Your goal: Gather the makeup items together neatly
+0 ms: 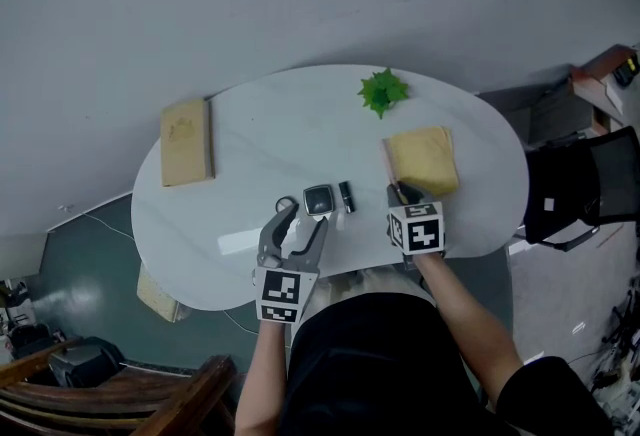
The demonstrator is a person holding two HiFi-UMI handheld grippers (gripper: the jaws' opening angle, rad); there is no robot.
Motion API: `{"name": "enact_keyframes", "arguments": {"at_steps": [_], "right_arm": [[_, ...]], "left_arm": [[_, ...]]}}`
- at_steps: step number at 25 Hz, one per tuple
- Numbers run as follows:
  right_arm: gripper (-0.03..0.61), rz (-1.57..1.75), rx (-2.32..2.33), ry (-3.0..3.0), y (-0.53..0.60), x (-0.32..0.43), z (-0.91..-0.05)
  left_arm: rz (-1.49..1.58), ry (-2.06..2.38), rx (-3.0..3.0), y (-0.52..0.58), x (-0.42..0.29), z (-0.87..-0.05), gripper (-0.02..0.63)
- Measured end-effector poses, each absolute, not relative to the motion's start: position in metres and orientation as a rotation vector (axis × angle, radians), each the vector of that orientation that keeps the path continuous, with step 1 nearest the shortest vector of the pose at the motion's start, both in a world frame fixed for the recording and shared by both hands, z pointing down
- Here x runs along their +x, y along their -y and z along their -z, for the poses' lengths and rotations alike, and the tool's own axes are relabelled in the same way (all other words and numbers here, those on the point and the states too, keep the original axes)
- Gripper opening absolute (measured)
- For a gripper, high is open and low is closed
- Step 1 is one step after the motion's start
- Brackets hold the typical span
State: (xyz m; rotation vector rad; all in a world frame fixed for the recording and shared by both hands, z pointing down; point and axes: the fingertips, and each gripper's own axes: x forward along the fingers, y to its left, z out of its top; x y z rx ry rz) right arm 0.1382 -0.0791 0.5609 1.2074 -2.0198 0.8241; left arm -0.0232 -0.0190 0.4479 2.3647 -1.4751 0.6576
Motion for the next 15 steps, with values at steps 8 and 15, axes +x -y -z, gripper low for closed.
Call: {"name": "enact_keyframes", "arguments": {"at_steps": [8, 15], "right_arm": [[0.071, -0.920, 1.142, 2.025, 0.047, 0.108, -0.575], [0.071, -0.910, 1.130, 2.013, 0.027, 0.096, -0.589]], "left_arm": [[-0.670, 1.436, 2.379, 0.014, -0.023, -0.451, 0.207], [-0.684, 1.429, 2.380, 0.013, -0.027, -0.454, 0.207]]}}
